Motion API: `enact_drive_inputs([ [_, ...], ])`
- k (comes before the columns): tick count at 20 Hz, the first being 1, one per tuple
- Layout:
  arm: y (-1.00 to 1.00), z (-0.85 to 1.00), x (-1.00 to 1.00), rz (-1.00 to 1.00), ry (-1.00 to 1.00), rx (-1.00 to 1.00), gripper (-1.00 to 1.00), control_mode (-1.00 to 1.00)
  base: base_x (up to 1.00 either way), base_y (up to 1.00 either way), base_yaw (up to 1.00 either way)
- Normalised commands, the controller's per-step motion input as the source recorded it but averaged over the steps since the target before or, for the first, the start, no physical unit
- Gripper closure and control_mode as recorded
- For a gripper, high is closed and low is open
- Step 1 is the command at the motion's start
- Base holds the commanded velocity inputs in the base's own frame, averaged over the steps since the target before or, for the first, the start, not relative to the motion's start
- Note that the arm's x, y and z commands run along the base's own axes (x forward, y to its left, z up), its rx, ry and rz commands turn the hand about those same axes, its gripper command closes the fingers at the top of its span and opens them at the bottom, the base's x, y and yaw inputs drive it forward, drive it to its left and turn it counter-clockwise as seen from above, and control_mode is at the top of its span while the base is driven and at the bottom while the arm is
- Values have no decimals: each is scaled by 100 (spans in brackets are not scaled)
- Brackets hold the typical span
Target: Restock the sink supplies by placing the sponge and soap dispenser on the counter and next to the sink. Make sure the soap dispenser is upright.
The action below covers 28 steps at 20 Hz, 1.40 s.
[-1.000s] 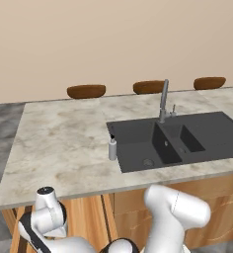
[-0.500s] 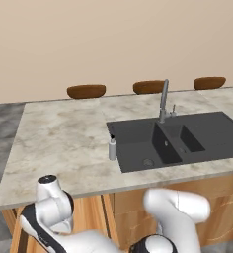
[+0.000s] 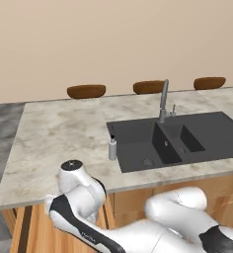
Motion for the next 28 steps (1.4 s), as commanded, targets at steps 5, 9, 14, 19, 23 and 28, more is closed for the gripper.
enact_drive_inputs([
  [5, -99, 99, 0, -8, -3, 0, 100, -100, 0, 0, 0],
  [9, -99, 94, 1, -7, -1, 1, 100, -100, 0, 0, 0],
  [14, -100, 64, 16, -2, 0, 6, 100, -100, 0, 0, 0],
  [19, -100, 28, 33, 0, 3, 10, 100, -100, 0, 0, 0],
  [23, -84, 7, 47, 2, 2, 10, 100, -100, 0, 0, 0],
  [28, -45, 0, 67, 8, 2, 6, 100, -100, 0, 0, 0],
])
